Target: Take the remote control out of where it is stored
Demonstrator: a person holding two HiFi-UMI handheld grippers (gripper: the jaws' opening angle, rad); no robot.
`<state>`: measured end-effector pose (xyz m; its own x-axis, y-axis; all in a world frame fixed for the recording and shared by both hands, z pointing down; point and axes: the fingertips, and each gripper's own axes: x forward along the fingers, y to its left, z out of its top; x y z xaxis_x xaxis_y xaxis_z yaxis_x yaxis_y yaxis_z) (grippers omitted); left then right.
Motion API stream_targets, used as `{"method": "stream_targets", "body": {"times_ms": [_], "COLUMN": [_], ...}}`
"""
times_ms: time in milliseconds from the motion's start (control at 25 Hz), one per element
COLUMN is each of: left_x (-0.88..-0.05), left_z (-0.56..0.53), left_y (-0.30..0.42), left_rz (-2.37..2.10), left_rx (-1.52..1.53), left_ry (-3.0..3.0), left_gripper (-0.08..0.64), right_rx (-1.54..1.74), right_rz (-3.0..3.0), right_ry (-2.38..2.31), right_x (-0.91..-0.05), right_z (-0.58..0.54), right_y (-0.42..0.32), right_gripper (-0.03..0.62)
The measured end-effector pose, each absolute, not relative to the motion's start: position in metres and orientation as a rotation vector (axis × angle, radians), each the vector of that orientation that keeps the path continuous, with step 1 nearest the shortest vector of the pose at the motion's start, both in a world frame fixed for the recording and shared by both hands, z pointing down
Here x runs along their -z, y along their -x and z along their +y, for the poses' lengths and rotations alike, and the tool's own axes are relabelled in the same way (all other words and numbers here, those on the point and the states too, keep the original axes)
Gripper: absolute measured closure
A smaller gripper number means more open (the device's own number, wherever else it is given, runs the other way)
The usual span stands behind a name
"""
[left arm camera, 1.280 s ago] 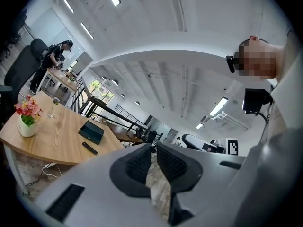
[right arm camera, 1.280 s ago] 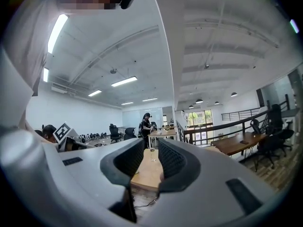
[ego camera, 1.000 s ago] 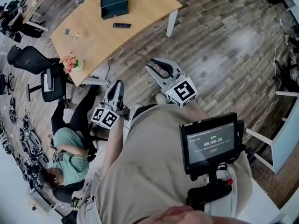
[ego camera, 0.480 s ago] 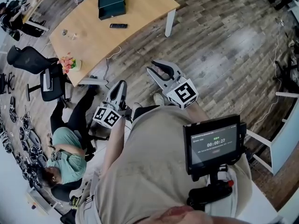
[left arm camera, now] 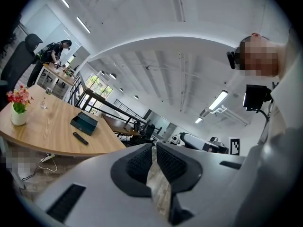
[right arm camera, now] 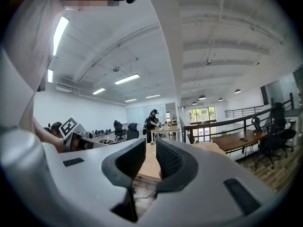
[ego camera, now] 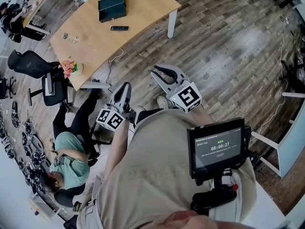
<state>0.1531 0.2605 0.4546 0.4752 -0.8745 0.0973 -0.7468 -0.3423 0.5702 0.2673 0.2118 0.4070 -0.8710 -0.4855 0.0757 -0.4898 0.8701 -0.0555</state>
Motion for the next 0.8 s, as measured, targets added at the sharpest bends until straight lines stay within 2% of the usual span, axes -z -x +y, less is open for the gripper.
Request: {"method": "stream_targets", "body": {"times_ms": [800], "left_x": [-0.449], "left_z": [0.261], "left_y": [-0.152], "left_rz": [-1.332], "left_rx": [0.336], "left_ry": [-2.175], "left_gripper": [0.528], "right_rx": [-0.126], "right_rz": [-3.011], "right_ry": [-0.723], "right_x": [-0.406], "right_z": [0.21], "right_y": [-0.255], "right_gripper": [0.515]}}
